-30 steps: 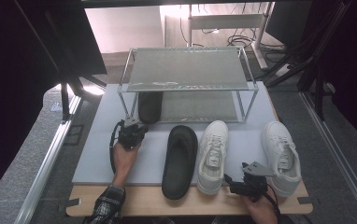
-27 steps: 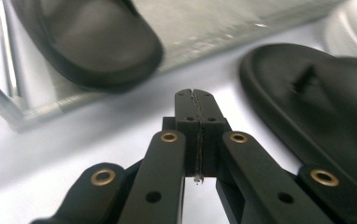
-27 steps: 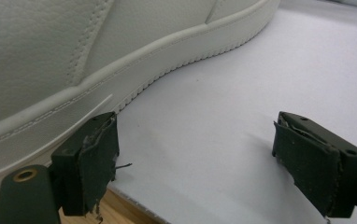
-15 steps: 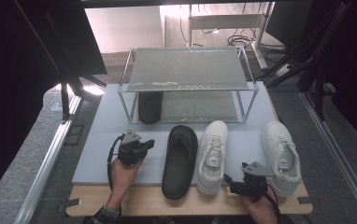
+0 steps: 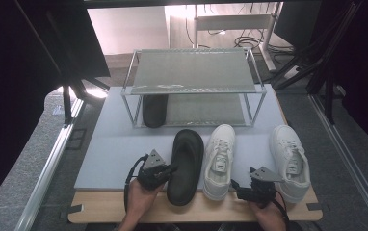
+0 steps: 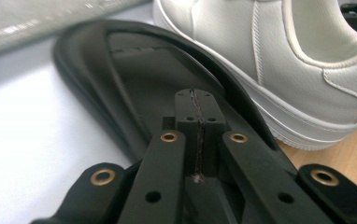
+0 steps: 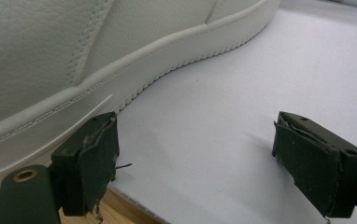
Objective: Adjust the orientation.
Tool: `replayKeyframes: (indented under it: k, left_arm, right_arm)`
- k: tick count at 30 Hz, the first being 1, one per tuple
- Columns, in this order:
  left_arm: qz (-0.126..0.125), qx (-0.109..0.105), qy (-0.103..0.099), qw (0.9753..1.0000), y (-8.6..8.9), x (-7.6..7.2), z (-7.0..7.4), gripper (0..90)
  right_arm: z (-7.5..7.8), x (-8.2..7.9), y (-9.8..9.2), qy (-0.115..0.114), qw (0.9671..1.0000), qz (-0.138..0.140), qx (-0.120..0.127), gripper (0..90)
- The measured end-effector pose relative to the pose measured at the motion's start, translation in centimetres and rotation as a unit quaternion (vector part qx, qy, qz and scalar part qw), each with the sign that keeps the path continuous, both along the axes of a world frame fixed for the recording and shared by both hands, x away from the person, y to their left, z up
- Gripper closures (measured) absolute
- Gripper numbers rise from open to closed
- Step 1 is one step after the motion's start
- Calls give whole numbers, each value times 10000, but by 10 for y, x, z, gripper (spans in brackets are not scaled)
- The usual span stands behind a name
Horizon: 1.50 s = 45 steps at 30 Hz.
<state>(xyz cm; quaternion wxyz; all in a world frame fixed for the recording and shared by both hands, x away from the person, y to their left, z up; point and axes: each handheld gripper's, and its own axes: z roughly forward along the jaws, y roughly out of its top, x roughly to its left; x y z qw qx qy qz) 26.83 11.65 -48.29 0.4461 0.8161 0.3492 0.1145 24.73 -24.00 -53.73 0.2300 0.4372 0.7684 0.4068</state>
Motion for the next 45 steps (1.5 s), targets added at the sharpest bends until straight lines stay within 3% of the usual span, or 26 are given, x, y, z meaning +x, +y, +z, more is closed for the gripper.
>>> replayKeyframes:
  k: [6, 9, 10, 23, 24, 27, 34, 38, 45]
  left_arm:
    - [120, 314, -33, 9994, -4, 2, -11, 898]
    - [144, 199, 7, 9997, 1, 6, -13, 899]
    - [238, 285, -39, 9993, 4, 8, -13, 898]
    - [616, 386, -67, 9973, 29, 31, -17, 899]
    - [612, 305, -55, 9976, 32, 32, -18, 899]
    - [597, 218, -15, 9980, 33, 32, -18, 899]
    - [646, 226, -266, 9973, 39, 21, 0, 895]
    - [687, 257, -236, 9970, 45, 23, 5, 831]
    - [656, 245, -36, 9975, 40, 35, 0, 702]
  right_arm:
    - [0, 0, 0, 0, 10000, 5, 3, 149]
    - [0, 0, 0, 0, 10000, 7, 2, 149]
    - [0, 0, 0, 0, 10000, 7, 3, 148]
    - [0, 0, 0, 0, 10000, 8, 3, 149]
    - [0, 0, 0, 0, 10000, 10, 3, 149]
    - [0, 0, 0, 0, 10000, 11, 4, 148]
    - [0, 0, 0, -4, 10000, 13, -2, 149]
    - [0, 0, 0, 4, 10000, 12, 1, 148]
    - [0, 0, 0, 4, 10000, 12, 2, 148]
